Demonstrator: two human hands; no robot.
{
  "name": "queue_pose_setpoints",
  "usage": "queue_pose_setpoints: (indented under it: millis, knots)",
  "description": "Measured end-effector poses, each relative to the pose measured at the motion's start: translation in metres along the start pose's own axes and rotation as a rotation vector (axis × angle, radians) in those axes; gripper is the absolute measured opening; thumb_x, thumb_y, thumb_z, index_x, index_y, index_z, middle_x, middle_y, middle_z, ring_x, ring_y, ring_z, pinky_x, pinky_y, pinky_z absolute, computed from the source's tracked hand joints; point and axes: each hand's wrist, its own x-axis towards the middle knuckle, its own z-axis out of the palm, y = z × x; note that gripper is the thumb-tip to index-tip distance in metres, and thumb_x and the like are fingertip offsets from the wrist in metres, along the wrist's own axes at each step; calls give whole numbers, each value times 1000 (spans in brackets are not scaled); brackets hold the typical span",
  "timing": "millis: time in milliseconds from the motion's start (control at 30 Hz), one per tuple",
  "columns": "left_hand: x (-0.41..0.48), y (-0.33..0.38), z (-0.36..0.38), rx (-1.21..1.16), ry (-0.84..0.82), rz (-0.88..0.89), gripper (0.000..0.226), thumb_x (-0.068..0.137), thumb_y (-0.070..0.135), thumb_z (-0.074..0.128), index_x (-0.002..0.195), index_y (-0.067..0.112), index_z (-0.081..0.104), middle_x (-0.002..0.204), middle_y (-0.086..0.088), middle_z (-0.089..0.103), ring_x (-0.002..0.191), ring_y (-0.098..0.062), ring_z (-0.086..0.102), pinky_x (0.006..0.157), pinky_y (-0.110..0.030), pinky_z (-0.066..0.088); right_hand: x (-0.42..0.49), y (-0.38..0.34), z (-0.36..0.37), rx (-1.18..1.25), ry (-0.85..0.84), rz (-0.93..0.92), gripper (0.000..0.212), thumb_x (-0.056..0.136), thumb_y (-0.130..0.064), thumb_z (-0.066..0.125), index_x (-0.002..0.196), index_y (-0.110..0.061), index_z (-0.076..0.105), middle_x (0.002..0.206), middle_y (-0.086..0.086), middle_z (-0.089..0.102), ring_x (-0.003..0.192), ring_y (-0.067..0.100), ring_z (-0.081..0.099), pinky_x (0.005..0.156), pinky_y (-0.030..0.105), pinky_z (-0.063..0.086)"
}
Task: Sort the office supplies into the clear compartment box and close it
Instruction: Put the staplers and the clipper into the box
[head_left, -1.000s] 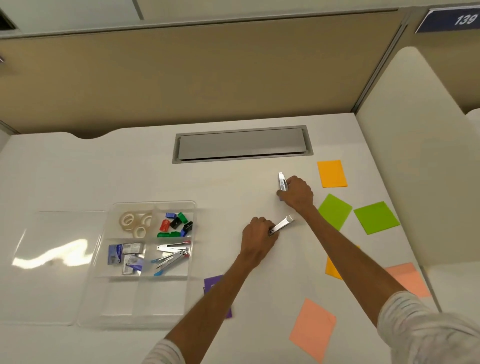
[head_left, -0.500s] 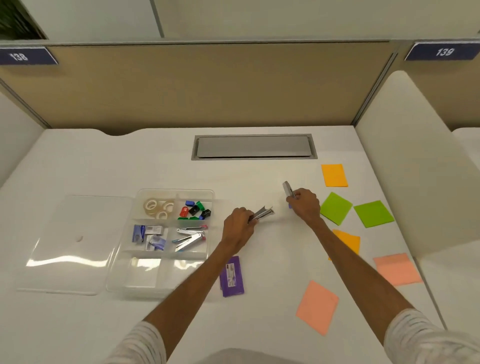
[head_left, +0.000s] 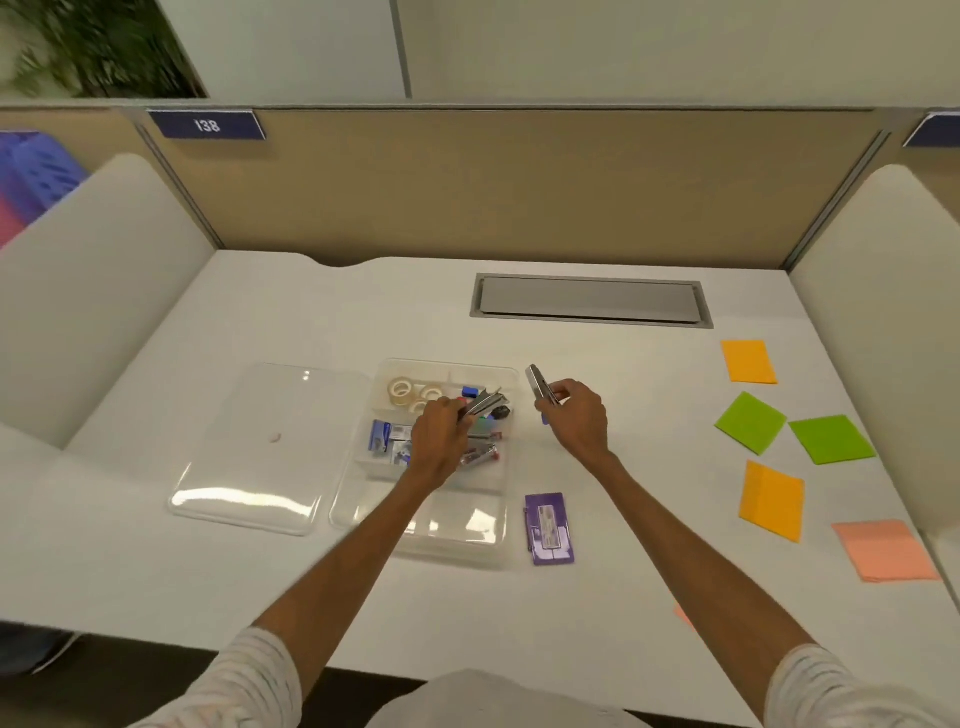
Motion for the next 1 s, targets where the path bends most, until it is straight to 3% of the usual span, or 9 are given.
queue_pose_setpoints:
  millis: [167, 533, 700, 1000]
  knots:
    - [-6, -39, -14, 50, -55, 2, 24, 98, 28, 52, 104, 10, 68, 100, -9, 63, 103, -27, 53, 82, -43, 48, -31, -11, 36, -14, -65, -99, 22, 78, -27, 71, 97, -17, 67, 91, -3, 69, 81, 15, 64, 74, 35, 54]
    - [-4, -49, -13, 84, -172, 141, 26, 97, 31, 56, 114, 15, 66, 110, -4, 65, 113, -24, 49, 89, -40, 41, -65, -3, 59, -88, -90, -258, 26, 78, -28, 73, 101, -18, 66, 95, -5, 67, 83, 10, 62, 76, 34, 56]
    - [4, -50, -16, 43, -231, 179, 49, 93, 28, 61, 139, 19, 46, 141, -2, 50, 132, -24, 41, 105, -44, 35, -67, 0, 59, -144, -91, -248, 30, 77, -29, 73, 104, -18, 67, 100, -3, 68, 89, 13, 61, 85, 40, 53]
    - [3, -64, -18, -29, -181, 143, 30, 102, 14, 44, 129, 15, 57, 133, -5, 58, 127, -23, 45, 102, -46, 40, -65, -3, 64, -377, -184, -327, 36, 77, -33, 72, 110, -21, 68, 108, -3, 68, 104, 17, 56, 91, 37, 37]
